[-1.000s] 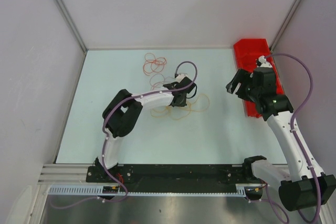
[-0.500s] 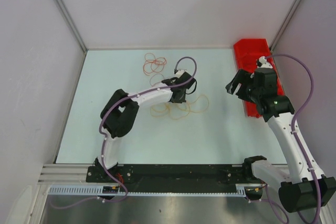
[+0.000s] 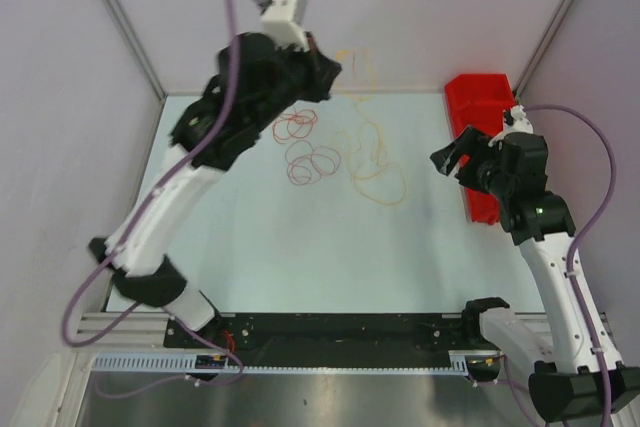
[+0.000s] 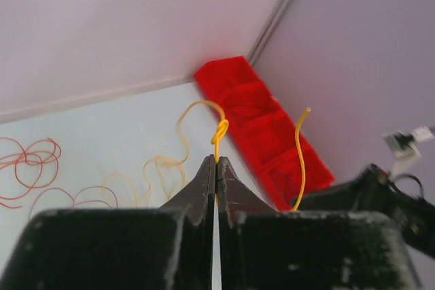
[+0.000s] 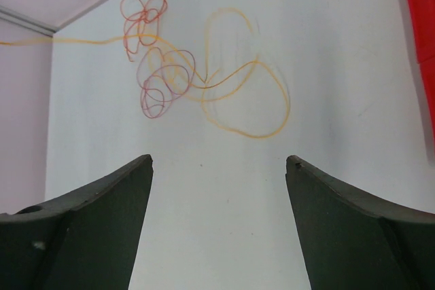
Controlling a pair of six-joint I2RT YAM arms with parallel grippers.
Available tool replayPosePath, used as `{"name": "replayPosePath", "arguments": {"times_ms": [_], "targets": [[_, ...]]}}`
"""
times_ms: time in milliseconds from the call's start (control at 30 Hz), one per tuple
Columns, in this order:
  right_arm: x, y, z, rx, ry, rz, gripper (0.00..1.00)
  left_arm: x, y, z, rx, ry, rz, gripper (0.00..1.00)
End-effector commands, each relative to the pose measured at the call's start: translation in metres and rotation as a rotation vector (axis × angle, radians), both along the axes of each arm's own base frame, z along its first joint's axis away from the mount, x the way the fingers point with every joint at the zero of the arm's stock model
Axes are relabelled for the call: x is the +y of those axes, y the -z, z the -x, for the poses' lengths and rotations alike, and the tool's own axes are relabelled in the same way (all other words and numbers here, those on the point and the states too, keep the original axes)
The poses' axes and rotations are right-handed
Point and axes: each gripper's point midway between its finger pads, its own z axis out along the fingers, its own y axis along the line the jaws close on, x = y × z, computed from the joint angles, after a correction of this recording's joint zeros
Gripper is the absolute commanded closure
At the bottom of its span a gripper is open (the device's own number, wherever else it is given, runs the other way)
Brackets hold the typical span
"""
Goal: Untangle the cables
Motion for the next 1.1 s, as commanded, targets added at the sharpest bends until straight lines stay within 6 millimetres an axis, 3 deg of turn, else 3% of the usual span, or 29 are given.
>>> {"name": "replayPosePath", "arguments": {"times_ms": [0,33,100,133,167,200,267,433,533,667,700,767,800,867,900,967,1000,1067], "targets": [[0.002,-0.061,0.010,-0.190,-0.040,-0.054,0.15,0.012,0.001,0.038,-0.086,0.136,-0.002,1.00],[0.002,-0.067,0.014,-0.211,-0.047,-0.058,0.15,0.013,0.025,0.049,-0.055,0.182,-0.021,1.00],[0.005,-0.075,0.017,-0.236,-0.080,-0.082,0.14,0.012,0.038,0.058,-0.058,0.224,-0.015,1.00],[0.013,-0.081,0.021,-0.254,-0.129,-0.106,0.14,0.008,0.055,0.072,-0.032,0.300,-0.023,1.00],[0.014,-0.084,0.022,-0.259,-0.144,-0.124,0.14,0.004,0.057,0.078,-0.046,0.340,-0.010,1.00],[0.019,-0.086,0.023,-0.259,-0.166,-0.146,0.14,0.001,0.073,0.086,-0.028,0.388,-0.018,1.00],[0.032,-0.092,0.027,-0.268,-0.242,-0.184,0.15,0.001,0.063,0.104,-0.066,0.463,0.017,1.00],[0.051,-0.093,0.027,-0.236,-0.330,-0.257,0.17,0.006,0.065,0.110,-0.067,0.482,-0.019,1.00],[0.061,-0.078,0.022,-0.157,-0.323,-0.281,0.18,0.001,0.074,0.115,-0.043,0.522,-0.028,1.00],[0.076,-0.042,0.012,-0.003,-0.294,-0.280,0.20,0.002,0.088,0.121,-0.021,0.543,-0.028,1.00],[0.080,-0.034,0.012,0.028,-0.286,-0.277,0.21,0.003,0.109,0.120,0.017,0.532,-0.044,1.00],[0.084,-0.022,0.012,0.084,-0.282,-0.269,0.22,0.008,0.123,0.124,0.046,0.515,-0.035,1.00],[0.086,-0.014,0.011,0.108,-0.279,-0.259,0.22,0.014,0.147,0.128,0.090,0.500,-0.045,1.00],[0.087,-0.006,0.014,0.135,-0.277,-0.238,0.22,0.019,0.164,0.136,0.130,0.487,-0.003,1.00],[0.084,-0.003,0.012,0.138,-0.256,-0.223,0.22,0.026,0.195,0.145,0.184,0.485,-0.010,1.00],[0.083,0.004,0.015,0.164,-0.244,-0.204,0.22,0.026,0.220,0.153,0.245,0.475,0.029,1.00],[0.080,0.008,0.016,0.177,-0.231,-0.190,0.21,0.030,0.255,0.162,0.315,0.470,0.006,1.00],[0.081,0.015,0.019,0.201,-0.232,-0.170,0.21,0.034,0.281,0.167,0.376,0.435,0.012,1.00]]}}
